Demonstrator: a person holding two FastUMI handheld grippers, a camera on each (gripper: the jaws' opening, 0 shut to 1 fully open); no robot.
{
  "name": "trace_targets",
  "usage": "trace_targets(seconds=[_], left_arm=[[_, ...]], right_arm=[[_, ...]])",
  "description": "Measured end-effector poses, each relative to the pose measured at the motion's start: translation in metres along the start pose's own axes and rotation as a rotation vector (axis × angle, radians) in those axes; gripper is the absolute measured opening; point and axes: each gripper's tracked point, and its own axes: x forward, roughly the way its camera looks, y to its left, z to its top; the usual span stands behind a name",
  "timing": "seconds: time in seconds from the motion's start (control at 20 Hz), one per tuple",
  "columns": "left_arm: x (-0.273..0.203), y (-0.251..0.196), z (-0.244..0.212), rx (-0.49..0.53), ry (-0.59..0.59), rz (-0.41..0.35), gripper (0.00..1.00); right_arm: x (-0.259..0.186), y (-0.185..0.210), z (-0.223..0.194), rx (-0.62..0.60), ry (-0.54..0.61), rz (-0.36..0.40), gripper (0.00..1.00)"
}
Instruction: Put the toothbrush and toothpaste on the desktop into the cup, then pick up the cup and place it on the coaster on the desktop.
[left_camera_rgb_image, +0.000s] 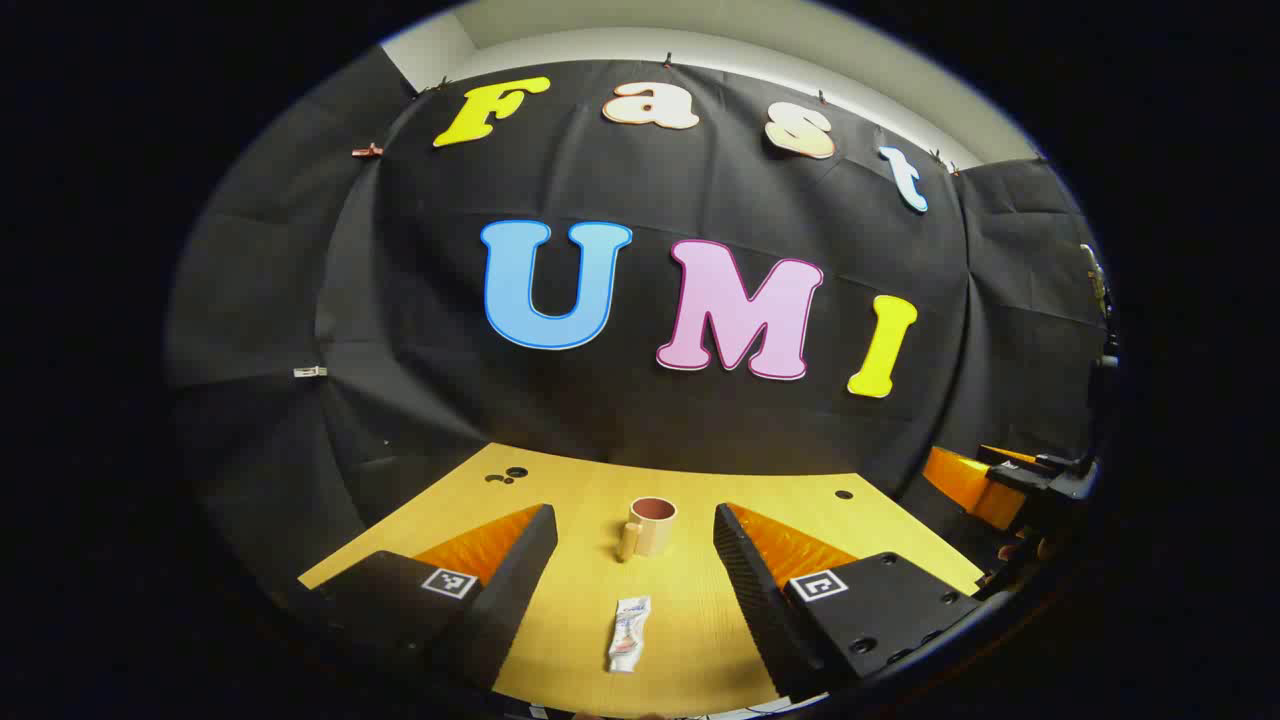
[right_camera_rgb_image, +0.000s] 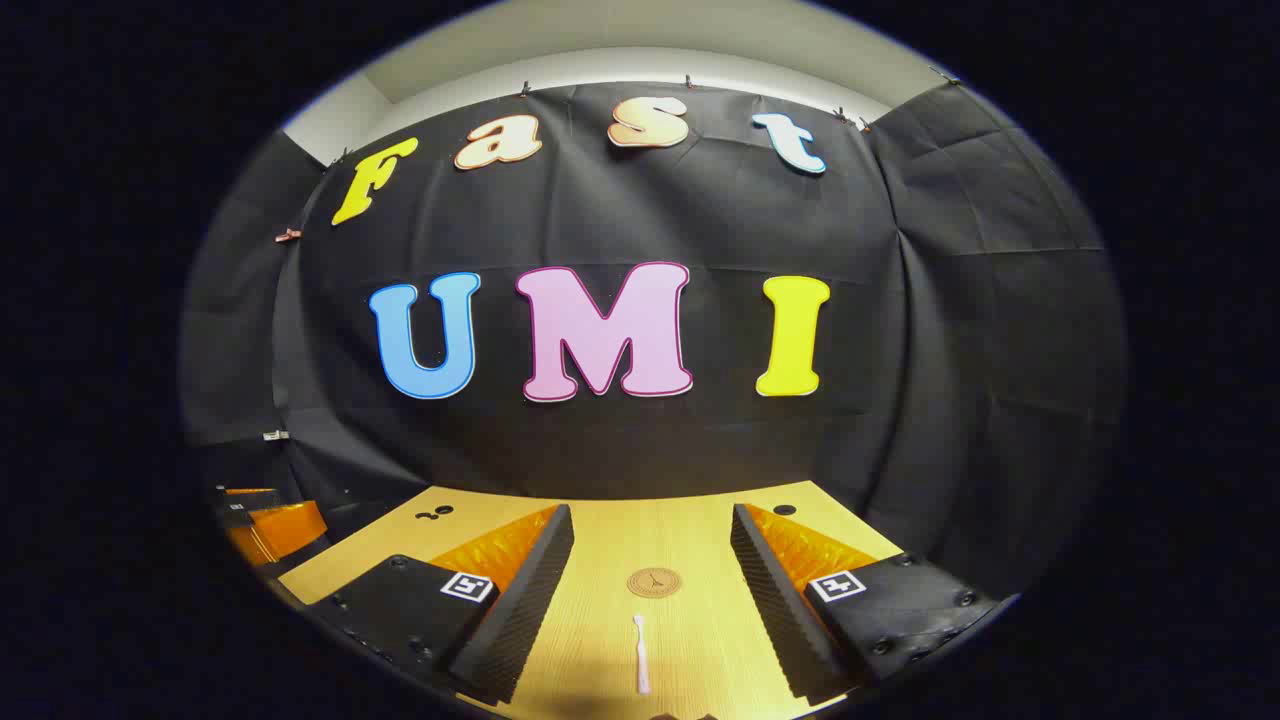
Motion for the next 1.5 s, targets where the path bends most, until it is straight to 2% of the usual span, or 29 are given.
trace_targets(seconds=[0.15, 0.55, 0.95, 1.2, 1.5], left_arm=[[0.007, -0.006, -0.001, 0.033, 0.004, 0.001, 0.98], [0.011, -0.021, -0.006, 0.047, 0.019, -0.018, 0.97], [0.021, -0.023, -0.010, 0.077, 0.027, -0.033, 0.97], [0.030, -0.017, -0.018, 0.082, 0.045, -0.024, 0.97], [0.049, -0.012, -0.041, 0.072, 0.107, -0.003, 0.98]], right_arm=[[0.003, 0.000, -0.004, 0.005, 0.012, 0.014, 0.98], [0.009, -0.009, -0.015, 0.016, 0.048, 0.015, 0.98], [0.018, -0.022, -0.022, 0.038, 0.072, -0.001, 0.98], [0.031, -0.038, -0.026, 0.035, 0.069, -0.027, 0.98], [0.048, -0.048, -0.027, 0.017, 0.074, -0.017, 0.98]])
